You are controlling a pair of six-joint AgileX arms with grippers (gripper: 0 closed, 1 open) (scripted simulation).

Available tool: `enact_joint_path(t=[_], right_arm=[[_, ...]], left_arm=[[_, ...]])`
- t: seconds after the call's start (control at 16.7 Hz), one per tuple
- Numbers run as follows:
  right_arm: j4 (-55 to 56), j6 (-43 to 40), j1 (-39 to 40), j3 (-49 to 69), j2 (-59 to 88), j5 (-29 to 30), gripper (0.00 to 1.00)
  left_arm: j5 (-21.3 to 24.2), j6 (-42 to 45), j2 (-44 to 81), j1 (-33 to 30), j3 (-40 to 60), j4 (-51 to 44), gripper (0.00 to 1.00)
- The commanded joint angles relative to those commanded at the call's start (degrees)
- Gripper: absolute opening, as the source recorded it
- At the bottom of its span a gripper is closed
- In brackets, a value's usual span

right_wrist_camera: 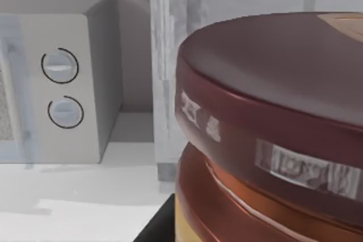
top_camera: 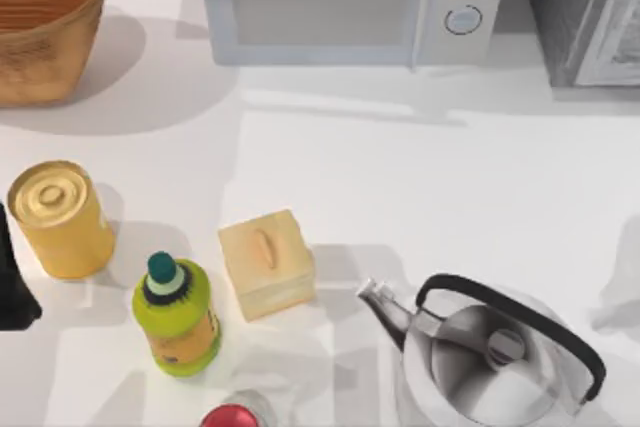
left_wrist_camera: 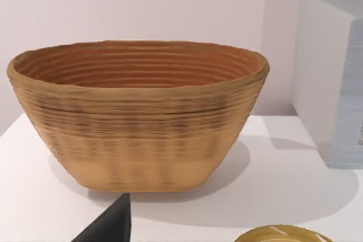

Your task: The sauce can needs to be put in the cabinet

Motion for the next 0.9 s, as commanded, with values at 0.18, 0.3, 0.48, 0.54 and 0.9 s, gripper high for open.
enact_joint_path(t=[0.18,0.3,0.48,0.54,0.9], right_arm=[[-0.2,0.5,0.2,0.6,0.6,-0.1,0.0],[-0.9,2.3,0.5,3.3,2.5,0.1,0.0],[-3.0,4.2,1.1,11.1,8.0,1.1,0.0],[-4.0,4.3,1.4,14.4,10.4,1.5,0.0],[-11.2,2.4,4.1,39.7,29.0,4.3,0.0]], left_arm=[[0.0,0.0,0.0,0.0,0.0,0.0,1.0],[0.0,0.0,0.0,0.0,0.0,0.0,1.0],[0.0,0.0,0.0,0.0,0.0,0.0,1.0],[0.0,0.0,0.0,0.0,0.0,0.0,1.0],[0.0,0.0,0.0,0.0,0.0,0.0,1.0]])
